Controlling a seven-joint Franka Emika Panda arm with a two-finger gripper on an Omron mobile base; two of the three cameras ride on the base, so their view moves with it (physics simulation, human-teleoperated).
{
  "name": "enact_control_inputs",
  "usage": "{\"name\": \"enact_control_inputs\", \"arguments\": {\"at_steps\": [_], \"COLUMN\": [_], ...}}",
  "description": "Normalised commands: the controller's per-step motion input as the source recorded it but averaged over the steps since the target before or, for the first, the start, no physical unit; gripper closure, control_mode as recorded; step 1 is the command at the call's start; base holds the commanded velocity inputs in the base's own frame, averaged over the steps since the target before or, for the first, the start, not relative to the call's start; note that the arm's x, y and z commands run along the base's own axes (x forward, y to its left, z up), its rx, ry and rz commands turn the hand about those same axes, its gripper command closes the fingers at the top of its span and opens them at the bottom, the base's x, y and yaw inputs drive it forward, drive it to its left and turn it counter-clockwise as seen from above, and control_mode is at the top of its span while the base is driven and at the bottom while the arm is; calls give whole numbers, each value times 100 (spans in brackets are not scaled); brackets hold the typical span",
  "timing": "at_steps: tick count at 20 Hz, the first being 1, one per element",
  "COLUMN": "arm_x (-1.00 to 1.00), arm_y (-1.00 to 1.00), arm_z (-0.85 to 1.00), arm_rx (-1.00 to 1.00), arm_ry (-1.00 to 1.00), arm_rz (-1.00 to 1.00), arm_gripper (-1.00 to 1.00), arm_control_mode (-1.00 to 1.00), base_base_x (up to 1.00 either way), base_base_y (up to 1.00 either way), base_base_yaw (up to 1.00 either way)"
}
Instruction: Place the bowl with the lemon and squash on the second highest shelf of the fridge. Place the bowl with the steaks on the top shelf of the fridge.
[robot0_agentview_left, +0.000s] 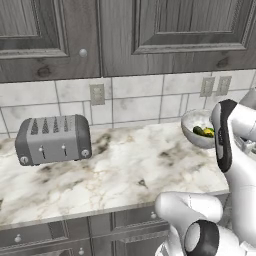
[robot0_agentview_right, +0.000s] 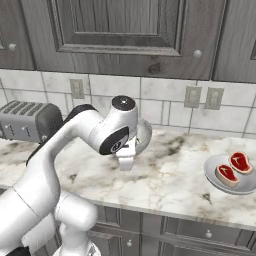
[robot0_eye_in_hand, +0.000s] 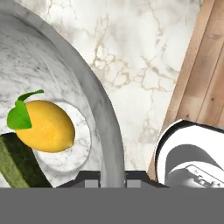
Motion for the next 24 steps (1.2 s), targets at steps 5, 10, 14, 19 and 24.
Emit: {"name": "enact_control_inputs", "arguments": {"at_steps": [5, 10, 14, 19, 24], "arm_x": [-62, -25, -7, -4, 0], "arm_y": [100, 89, 13, 0, 0], "arm_z": [71, 25, 1, 0, 0], "arm_rx": [-2, 0, 0, 0, 0], "arm_ry": [3, 2, -1, 0, 0], "arm_rz": [15, 9, 1, 0, 0], "arm_gripper": [100, 100, 100, 100, 100], "arm_control_mode": [-100, -100, -100, 100, 100], "base_base_x": [0, 0, 0, -8, -63], "base_base_y": [0, 0, 0, 0, 0], "base_base_yaw": [0, 0, 0, 0, 0]}}
